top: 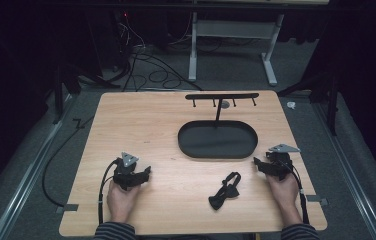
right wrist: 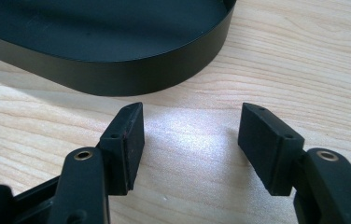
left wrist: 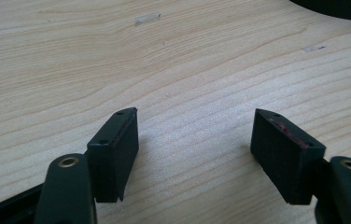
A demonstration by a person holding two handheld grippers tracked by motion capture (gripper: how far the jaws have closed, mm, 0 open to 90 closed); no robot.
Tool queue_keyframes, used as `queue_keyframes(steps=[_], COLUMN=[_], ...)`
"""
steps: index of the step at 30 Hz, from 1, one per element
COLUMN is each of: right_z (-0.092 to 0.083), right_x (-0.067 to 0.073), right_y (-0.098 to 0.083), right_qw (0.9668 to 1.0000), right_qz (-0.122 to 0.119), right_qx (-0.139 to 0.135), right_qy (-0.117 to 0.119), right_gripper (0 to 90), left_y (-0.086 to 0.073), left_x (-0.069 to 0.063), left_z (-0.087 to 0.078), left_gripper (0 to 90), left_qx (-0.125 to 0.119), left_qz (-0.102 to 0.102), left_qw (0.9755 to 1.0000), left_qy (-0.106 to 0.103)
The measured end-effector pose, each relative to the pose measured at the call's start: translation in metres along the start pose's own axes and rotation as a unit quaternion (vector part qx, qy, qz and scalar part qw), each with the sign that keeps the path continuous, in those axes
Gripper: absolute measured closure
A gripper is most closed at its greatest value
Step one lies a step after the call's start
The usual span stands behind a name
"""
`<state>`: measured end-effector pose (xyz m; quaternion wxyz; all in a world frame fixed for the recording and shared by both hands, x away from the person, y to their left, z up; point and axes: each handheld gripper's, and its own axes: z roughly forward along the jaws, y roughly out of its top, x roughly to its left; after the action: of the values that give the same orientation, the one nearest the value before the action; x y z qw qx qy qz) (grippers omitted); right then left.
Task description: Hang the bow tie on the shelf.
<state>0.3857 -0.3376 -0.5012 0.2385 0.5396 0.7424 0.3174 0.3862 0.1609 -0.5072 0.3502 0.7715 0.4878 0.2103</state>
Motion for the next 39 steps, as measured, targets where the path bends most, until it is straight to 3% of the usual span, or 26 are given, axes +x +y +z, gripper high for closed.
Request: queue_keyframes(steps=[16, 25, 34, 39], right_z=[0.0, -0.003, -0.013, -0.028], right_x=[0.0, 0.002, 0.007, 0.016], right_y=[0.0, -0.003, -0.002, 0.0], right_qw=[1.0, 1.0, 0.9997, 0.9987], right_qz=[0.003, 0.004, 0.007, 0.003], right_qx=[0.0, -0.004, -0.014, -0.023], right_qy=[-0.003, -0.005, 0.017, 0.046], right_gripper=[41.5, 48.8, 52.5, 54.1], left_y=[0.0, 0.0, 0.0, 0.0], left_x=[0.0, 0.0, 0.0, 0.0], left_z=[0.0, 0.0, 0.0, 0.0], left_gripper=[32.4, 32.0, 32.0, 31.9], left_qx=[0.0, 0.001, 0.001, 0.001], left_qz=[-0.001, -0.001, -0.001, -0.001], left_qw=[1.0, 1.0, 1.0, 1.0], left_qy=[0.0, -0.001, 0.0, -0.001])
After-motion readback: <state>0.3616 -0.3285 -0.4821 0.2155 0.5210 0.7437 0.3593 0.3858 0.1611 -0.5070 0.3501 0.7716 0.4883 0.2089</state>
